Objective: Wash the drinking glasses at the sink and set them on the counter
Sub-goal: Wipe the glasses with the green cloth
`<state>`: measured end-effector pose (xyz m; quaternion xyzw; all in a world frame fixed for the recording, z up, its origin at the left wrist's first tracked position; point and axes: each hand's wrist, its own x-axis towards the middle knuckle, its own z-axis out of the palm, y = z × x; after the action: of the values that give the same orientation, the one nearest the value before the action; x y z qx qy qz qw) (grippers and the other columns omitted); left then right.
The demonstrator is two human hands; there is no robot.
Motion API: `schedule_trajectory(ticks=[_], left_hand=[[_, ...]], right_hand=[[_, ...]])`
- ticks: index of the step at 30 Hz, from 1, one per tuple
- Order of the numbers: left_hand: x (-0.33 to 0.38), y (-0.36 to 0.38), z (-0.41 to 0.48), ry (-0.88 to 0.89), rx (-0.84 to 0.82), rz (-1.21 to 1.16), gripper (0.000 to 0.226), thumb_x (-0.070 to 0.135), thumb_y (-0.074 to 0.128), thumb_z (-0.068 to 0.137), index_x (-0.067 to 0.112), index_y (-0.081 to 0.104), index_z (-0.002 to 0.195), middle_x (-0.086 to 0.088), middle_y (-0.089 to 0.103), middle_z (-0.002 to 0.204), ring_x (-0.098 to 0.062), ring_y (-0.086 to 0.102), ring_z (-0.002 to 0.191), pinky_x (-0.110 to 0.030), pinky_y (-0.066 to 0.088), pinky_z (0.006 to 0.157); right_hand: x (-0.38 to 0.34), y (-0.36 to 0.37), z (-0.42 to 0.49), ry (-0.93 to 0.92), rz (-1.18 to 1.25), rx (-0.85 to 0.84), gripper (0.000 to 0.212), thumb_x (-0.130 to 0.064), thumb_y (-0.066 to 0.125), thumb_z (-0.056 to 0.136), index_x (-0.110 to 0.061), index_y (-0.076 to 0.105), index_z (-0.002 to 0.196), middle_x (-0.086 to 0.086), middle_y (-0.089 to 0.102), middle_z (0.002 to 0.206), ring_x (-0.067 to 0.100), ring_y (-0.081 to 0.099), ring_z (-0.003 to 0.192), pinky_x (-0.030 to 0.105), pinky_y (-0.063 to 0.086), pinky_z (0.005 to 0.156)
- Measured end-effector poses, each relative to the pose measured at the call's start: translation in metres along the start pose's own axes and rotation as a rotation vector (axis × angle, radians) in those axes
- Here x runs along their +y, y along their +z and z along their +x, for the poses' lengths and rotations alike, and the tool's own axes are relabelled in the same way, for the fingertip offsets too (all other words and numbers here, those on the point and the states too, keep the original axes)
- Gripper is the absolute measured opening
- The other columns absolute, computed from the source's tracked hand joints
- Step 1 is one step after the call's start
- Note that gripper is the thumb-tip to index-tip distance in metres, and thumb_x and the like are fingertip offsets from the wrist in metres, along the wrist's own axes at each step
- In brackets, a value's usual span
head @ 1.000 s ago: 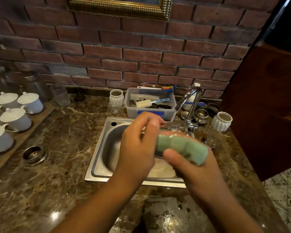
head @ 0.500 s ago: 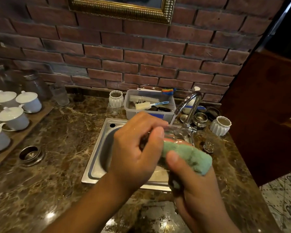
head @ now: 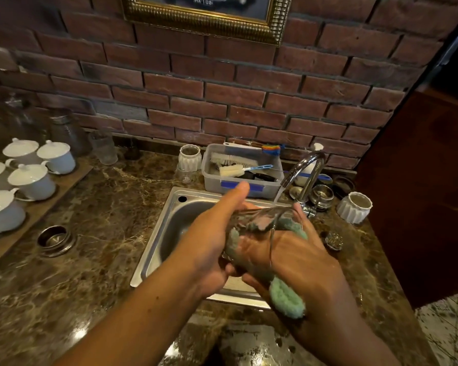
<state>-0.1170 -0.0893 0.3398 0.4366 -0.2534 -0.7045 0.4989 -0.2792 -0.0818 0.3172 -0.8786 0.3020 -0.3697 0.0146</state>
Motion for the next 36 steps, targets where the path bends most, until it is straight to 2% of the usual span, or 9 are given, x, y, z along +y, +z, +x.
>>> schedule_trajectory(ticks=[8, 13, 16, 20, 23, 26, 30, 34, 36], left_hand=[[-0.012, -0.004, 0.004, 0.916, 0.18, 0.465, 0.025, 0.024, 0.054, 0.095, 0.009, 0.071, 0.087, -0.002, 0.069, 0.076, -0.015, 0.068, 0.071, -0.029, 0.054, 0.056], [-0.013, -0.026, 0.011, 1.436, 0.008, 1.045, 0.028, 0.019, 0.053, 0.089, -0.002, 0.072, 0.09, -0.011, 0.072, 0.085, -0.017, 0.066, 0.081, -0.034, 0.053, 0.07], [-0.03, -0.034, 0.01, 1.27, 0.029, 0.95, 0.031, 0.025, 0.051, 0.091, 0.003, 0.071, 0.1, -0.006, 0.072, 0.097, -0.014, 0.068, 0.093, -0.03, 0.055, 0.077], [-0.047, -0.033, 0.003, 0.6, 0.056, 0.544, 0.037, 0.055, 0.054, 0.089, 0.026, 0.072, 0.103, 0.006, 0.073, 0.093, -0.012, 0.072, 0.081, -0.023, 0.055, 0.055], [-0.039, -0.049, 0.009, 0.103, -0.394, 0.382, 0.05, 0.064, 0.069, 0.081, 0.023, 0.074, 0.108, -0.001, 0.075, 0.093, -0.016, 0.072, 0.08, -0.028, 0.058, 0.057], [-0.043, -0.056, 0.005, -0.18, -0.764, 0.128, 0.07, 0.057, 0.073, 0.082, 0.011, 0.059, 0.133, -0.006, 0.075, 0.108, -0.017, 0.074, 0.092, -0.031, 0.062, 0.075], [-0.066, -0.059, 0.008, -0.201, -0.575, 0.0, 0.072, 0.053, 0.076, 0.082, 0.005, 0.062, 0.133, -0.012, 0.076, 0.106, -0.02, 0.075, 0.087, -0.03, 0.061, 0.071], [-0.073, -0.061, 0.017, 0.027, -0.311, 0.402, 0.072, 0.065, 0.082, 0.066, 0.015, 0.071, 0.117, -0.015, 0.076, 0.111, -0.025, 0.072, 0.099, -0.033, 0.058, 0.082], [-0.075, -0.062, 0.02, 0.1, -0.243, 0.574, 0.065, 0.062, 0.081, 0.066, 0.02, 0.069, 0.114, -0.008, 0.077, 0.109, -0.022, 0.074, 0.099, -0.039, 0.06, 0.087]], right_hand=[[-0.017, 0.009, 0.011, 0.602, 1.083, 0.045, 0.033, -0.01, 0.08, 0.079, -0.017, 0.078, 0.111, -0.002, 0.079, 0.102, 0.005, 0.074, 0.087, 0.016, 0.056, 0.072], [-0.004, 0.007, 0.003, 0.901, 1.773, -0.056, 0.047, -0.008, 0.089, 0.069, 0.0, 0.073, 0.112, 0.027, 0.071, 0.114, 0.037, 0.07, 0.107, 0.046, 0.058, 0.095], [0.005, 0.004, 0.005, 0.796, 1.501, -0.163, 0.031, 0.001, 0.075, 0.08, 0.0, 0.073, 0.11, 0.023, 0.073, 0.11, 0.036, 0.07, 0.106, 0.042, 0.058, 0.093], [0.022, -0.013, 0.011, 0.523, 0.886, -0.395, 0.022, -0.007, 0.074, 0.087, -0.014, 0.075, 0.108, 0.002, 0.079, 0.101, 0.016, 0.075, 0.094, 0.025, 0.058, 0.082], [0.03, -0.024, 0.016, 0.419, 0.791, -0.645, 0.021, -0.01, 0.075, 0.088, -0.011, 0.073, 0.109, -0.002, 0.077, 0.106, 0.015, 0.074, 0.099, 0.039, 0.051, 0.103], [0.029, -0.023, 0.02, 0.399, 0.928, -0.845, 0.023, 0.0, 0.074, 0.087, 0.0, 0.071, 0.109, 0.0, 0.076, 0.103, 0.012, 0.072, 0.092, 0.027, 0.055, 0.083], [0.035, -0.01, 0.017, 0.571, 1.064, -0.793, 0.027, 0.012, 0.07, 0.082, 0.012, 0.066, 0.108, 0.023, 0.073, 0.105, 0.029, 0.071, 0.096, 0.039, 0.056, 0.086], [0.04, 0.005, 0.006, 0.688, 1.066, -0.772, 0.031, 0.016, 0.069, 0.081, 0.015, 0.063, 0.112, 0.031, 0.071, 0.111, 0.04, 0.07, 0.103, 0.052, 0.055, 0.097], [0.042, 0.012, 0.001, 0.725, 1.05, -0.747, 0.027, 0.019, 0.068, 0.082, 0.012, 0.065, 0.108, 0.019, 0.077, 0.101, 0.027, 0.075, 0.093, 0.039, 0.06, 0.088]])
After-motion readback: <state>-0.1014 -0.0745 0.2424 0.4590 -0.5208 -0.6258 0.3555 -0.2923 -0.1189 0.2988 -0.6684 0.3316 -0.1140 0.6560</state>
